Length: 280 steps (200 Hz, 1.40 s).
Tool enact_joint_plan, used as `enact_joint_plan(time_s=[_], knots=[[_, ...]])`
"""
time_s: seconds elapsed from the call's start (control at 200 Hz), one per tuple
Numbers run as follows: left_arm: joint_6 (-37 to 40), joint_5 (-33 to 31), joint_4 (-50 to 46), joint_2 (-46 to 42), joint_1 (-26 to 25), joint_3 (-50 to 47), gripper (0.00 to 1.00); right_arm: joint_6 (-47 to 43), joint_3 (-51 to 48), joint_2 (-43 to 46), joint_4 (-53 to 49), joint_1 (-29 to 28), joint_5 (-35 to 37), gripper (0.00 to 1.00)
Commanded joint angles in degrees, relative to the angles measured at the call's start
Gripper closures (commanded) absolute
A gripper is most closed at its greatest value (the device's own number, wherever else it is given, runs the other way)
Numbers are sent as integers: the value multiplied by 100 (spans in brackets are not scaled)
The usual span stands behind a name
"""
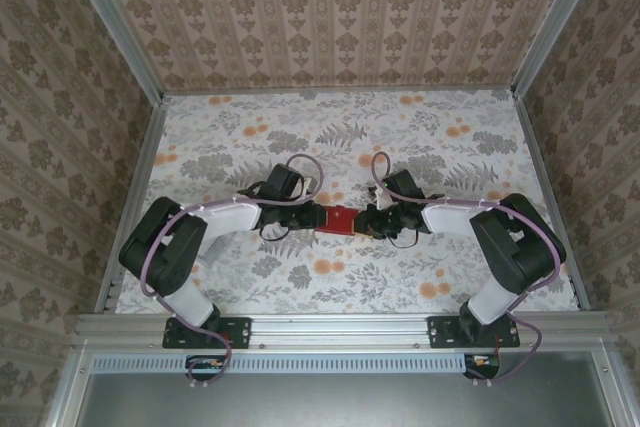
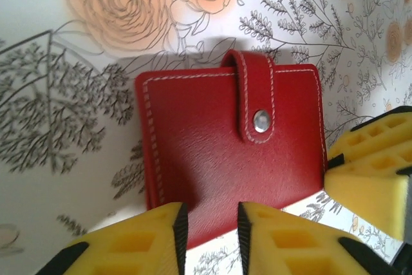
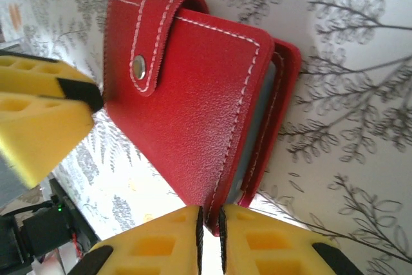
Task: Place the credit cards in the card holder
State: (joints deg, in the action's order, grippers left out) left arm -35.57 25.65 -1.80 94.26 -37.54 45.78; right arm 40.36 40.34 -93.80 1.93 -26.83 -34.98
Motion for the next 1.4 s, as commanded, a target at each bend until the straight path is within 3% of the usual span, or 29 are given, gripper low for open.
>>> enact_joint_plan(time_s=[0.0, 0.13, 0.325, 0.87, 0.995, 1.14, 1.395], knots=[[7, 83, 154, 185, -57, 182, 74, 56, 43, -36, 437, -83, -307, 82], [45, 98, 92, 311, -95, 308, 78, 308, -73, -133, 922, -112, -401, 74], [55, 161, 104, 411, -112, 377, 82, 478, -52, -389, 1268, -140, -404, 72], [-253, 384, 878, 683, -78, 28, 87, 1017, -113, -1239, 2528, -235, -353, 75], [-314, 476, 933, 676, -78, -22, 88, 1279, -164, -1494, 3072, -241, -492, 82], [-351, 475, 872, 392, -10, -91, 87, 1377, -322, -1497, 3579, -244, -514, 100], [-212, 30, -207, -1469, 208, -13, 81, 1969, -756, -648, 4262, -244, -95, 100]])
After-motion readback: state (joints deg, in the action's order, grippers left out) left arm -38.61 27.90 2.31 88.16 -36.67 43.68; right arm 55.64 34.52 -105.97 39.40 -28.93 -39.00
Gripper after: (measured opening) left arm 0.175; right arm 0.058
